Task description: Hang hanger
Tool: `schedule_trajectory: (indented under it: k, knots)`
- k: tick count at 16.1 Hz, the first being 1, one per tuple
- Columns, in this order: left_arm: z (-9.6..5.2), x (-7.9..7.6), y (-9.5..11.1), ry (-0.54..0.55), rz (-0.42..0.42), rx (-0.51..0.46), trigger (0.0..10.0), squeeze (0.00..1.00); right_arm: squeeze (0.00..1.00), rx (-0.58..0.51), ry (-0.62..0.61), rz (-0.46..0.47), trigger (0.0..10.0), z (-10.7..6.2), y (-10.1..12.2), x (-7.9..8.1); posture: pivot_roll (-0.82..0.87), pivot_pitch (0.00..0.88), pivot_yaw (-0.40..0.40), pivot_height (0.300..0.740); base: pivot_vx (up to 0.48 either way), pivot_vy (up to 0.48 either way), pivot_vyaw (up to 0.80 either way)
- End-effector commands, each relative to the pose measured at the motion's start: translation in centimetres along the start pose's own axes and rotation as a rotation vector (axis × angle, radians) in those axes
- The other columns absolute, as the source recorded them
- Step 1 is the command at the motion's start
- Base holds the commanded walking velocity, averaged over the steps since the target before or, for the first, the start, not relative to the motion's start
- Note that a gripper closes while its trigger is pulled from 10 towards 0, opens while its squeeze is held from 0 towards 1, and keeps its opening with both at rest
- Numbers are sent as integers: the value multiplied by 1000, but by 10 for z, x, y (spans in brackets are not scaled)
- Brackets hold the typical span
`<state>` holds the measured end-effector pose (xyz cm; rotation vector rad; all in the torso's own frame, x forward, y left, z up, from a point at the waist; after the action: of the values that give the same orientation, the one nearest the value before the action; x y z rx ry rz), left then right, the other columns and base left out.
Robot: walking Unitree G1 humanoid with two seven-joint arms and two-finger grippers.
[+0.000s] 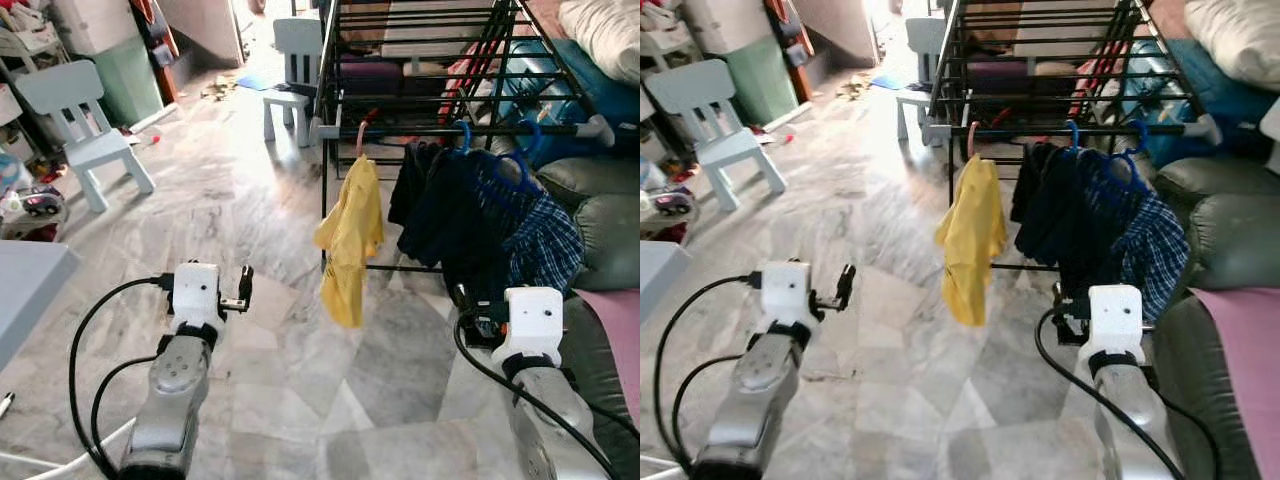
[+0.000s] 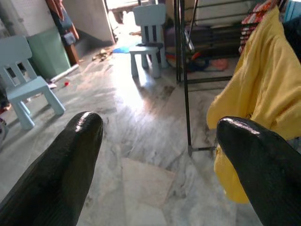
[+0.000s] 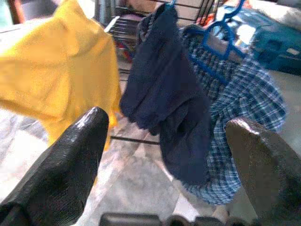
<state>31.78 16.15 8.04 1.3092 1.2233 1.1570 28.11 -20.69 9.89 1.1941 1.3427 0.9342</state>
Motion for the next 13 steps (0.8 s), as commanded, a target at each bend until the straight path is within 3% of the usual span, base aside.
schedule_trajectory:
  k: [1,4,7,13]
  knots:
    - [-5,5,-4,6,17,21,10000,0,0,5,14,6,10000,-2,0,0,-110,22,43,740,0,0,0]
    - [-20,5,-21,8,15,90,10000,0,0,35,45,26,10000,-6,-8,12,-92,43,50,740,0,0,0]
    - [-27,3,-21,27,9,91,10000,0,0,27,83,24,10000,1,-4,17,-60,48,23,740,0,0,0]
    - [-28,7,-20,50,5,93,10000,0,0,22,100,22,10000,10,-1,21,-47,56,8,740,0,0,0]
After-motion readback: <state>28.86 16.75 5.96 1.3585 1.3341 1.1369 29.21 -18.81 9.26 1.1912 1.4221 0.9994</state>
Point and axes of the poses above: a point about 5 cm out from each wrist's last joint towards the gripper, its own z axis pointing out of the wrist towards the gripper, its own y axis along the axis of the wrist's last joint, x = y × z, the point moved 4 cm from there along z, pointing out of the wrist towards the gripper, and after that the axes turned 3 degrees about -z, right-handed, at the moved point
